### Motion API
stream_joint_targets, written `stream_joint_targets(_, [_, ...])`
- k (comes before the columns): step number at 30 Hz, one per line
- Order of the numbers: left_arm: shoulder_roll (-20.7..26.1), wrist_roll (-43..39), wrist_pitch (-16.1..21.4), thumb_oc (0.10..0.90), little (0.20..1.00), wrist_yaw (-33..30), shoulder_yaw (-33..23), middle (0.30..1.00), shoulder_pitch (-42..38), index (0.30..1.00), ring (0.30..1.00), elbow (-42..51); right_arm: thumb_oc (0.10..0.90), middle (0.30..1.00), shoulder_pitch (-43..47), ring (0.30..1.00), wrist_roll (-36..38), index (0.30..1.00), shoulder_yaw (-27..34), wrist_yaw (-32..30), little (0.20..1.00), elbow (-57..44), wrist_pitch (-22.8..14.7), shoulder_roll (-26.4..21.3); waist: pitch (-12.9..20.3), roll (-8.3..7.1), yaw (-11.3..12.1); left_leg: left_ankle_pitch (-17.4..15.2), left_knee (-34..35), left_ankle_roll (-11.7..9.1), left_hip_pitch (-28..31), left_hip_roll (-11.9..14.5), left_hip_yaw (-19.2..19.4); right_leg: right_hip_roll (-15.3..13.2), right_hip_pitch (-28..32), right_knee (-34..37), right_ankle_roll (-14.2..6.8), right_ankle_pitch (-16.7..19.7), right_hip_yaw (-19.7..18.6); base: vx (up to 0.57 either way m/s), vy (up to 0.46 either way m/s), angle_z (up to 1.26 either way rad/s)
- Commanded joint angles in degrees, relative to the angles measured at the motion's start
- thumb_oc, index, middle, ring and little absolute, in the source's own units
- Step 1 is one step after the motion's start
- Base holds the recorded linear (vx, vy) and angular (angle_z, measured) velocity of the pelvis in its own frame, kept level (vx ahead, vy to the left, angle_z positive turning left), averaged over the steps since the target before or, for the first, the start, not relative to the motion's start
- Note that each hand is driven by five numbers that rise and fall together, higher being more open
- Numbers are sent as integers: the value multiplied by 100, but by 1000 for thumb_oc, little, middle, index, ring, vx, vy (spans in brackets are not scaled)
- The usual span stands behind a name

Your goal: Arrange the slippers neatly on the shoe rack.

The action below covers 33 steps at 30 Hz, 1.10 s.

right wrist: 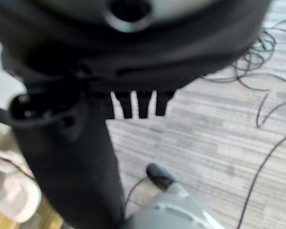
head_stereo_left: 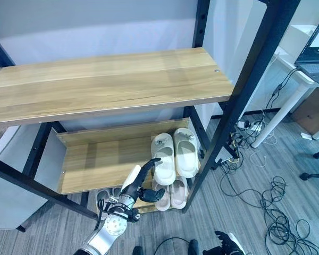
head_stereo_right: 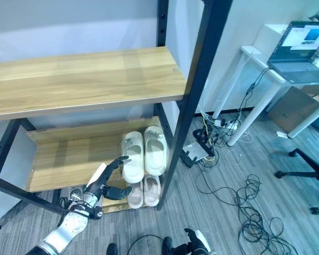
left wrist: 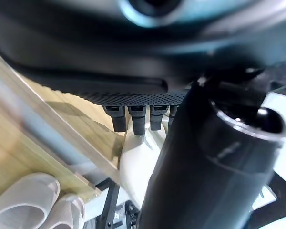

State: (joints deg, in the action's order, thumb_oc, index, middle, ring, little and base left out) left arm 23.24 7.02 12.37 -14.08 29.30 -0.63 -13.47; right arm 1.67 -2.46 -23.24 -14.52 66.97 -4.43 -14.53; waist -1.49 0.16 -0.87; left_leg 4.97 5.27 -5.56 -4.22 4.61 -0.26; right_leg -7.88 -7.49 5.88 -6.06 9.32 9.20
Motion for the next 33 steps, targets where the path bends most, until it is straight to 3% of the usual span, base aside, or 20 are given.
stream_joint_targets(1, [-221, 160, 403, 800, 900, -164, 144, 900, -1002, 900, 900, 30, 800, 900, 265, 900, -99, 900, -56, -192, 900, -127, -139, -195, -139, 84, -31, -343, -27, 228, -287, -236, 89, 306, 278, -88, -64, -1153, 17, 0, 0, 0])
stream_joint_targets(25, [-647, 256, 289, 800, 900, -271, 620, 900, -1622, 900, 900, -879, 800, 900, 341, 900, -18, 900, -168, -246, 900, -37, -162, -134, -75, 33, -158, -371, -27, 238, -330, -239, 142, 297, 182, -88, -92, -1081, -39, 0, 0, 0])
stream_joint_targets(33, [-675, 360, 233, 800, 900, -428, 534, 900, -1709, 900, 900, -1153, 800, 900, 330, 900, 64, 900, -127, -240, 900, -12, -167, -124, -55, 4, -149, -379, -27, 241, -326, -247, 151, 294, 174, -88, -108, -1058, -33, 0, 0, 0])
